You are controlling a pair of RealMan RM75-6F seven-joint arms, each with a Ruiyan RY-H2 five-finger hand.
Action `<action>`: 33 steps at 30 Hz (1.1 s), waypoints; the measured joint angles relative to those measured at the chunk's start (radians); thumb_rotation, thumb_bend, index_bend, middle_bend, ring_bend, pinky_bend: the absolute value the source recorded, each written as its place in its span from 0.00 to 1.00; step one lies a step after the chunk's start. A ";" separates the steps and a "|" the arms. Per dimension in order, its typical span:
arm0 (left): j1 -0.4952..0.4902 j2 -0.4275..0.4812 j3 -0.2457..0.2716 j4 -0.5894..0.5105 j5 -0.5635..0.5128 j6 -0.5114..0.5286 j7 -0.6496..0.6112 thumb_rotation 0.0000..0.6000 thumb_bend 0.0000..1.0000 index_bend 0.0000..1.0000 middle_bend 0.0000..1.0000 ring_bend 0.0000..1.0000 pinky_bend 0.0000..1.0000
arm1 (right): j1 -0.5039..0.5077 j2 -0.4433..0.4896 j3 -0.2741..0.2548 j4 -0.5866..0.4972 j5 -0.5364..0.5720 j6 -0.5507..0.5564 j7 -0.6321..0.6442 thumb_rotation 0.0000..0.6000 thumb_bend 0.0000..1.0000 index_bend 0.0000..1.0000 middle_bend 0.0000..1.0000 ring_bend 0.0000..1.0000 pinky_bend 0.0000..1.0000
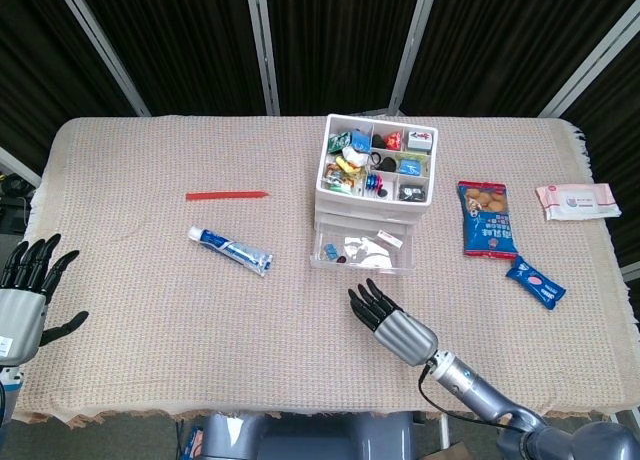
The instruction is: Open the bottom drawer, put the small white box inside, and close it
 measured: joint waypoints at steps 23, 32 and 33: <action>-0.002 0.002 0.000 -0.007 -0.010 -0.011 -0.001 1.00 0.11 0.15 0.00 0.00 0.00 | 0.066 -0.095 0.091 0.148 0.136 -0.106 -0.037 1.00 0.27 0.10 0.00 0.00 0.00; -0.003 0.004 -0.001 -0.007 -0.011 -0.014 -0.005 1.00 0.11 0.15 0.00 0.00 0.00 | 0.088 -0.118 0.117 0.164 0.176 -0.102 -0.030 1.00 0.27 0.10 0.00 0.00 0.00; -0.003 0.004 -0.001 -0.007 -0.012 -0.014 -0.006 1.00 0.11 0.15 0.00 0.00 0.00 | 0.088 -0.118 0.115 0.162 0.175 -0.097 -0.029 1.00 0.27 0.10 0.00 0.00 0.00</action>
